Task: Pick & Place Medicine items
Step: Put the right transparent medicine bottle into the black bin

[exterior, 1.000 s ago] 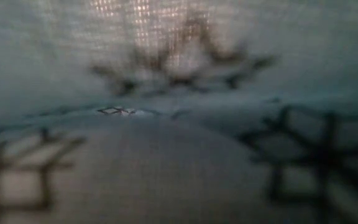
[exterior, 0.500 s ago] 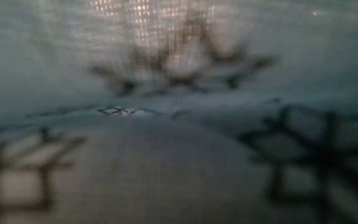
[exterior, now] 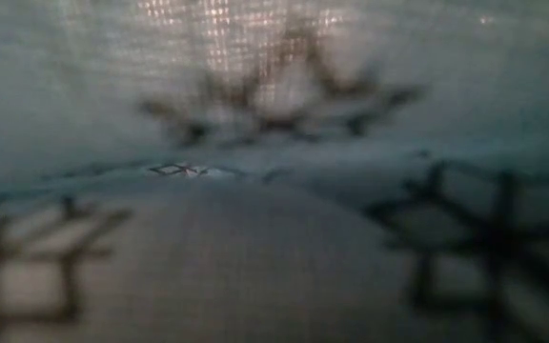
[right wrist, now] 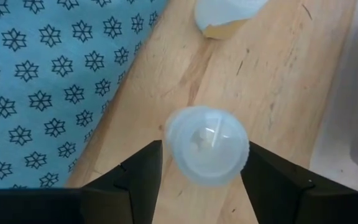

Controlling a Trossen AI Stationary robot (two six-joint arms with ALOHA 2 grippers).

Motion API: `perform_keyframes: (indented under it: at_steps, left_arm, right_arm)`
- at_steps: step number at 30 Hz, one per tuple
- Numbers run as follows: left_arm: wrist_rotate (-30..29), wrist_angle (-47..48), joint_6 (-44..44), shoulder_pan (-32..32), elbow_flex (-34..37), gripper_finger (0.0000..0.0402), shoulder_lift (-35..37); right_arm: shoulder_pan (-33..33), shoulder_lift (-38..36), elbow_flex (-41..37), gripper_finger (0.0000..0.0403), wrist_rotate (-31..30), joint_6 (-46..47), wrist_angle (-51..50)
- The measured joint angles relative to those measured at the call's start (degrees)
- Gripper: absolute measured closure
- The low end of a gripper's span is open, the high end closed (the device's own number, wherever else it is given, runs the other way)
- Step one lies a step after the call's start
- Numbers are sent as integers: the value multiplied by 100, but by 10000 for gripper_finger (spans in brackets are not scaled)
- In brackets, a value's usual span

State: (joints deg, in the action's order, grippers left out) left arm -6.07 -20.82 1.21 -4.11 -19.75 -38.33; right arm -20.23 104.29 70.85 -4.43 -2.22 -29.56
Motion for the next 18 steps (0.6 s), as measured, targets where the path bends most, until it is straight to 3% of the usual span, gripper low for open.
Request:
perform_keyframes:
  at_steps: [18]
  left_arm:
    - [-2, -1, 0, -1, 0, 133, 0]
  right_arm:
    - [0, -165, -4, 207, -27, -33, 56]
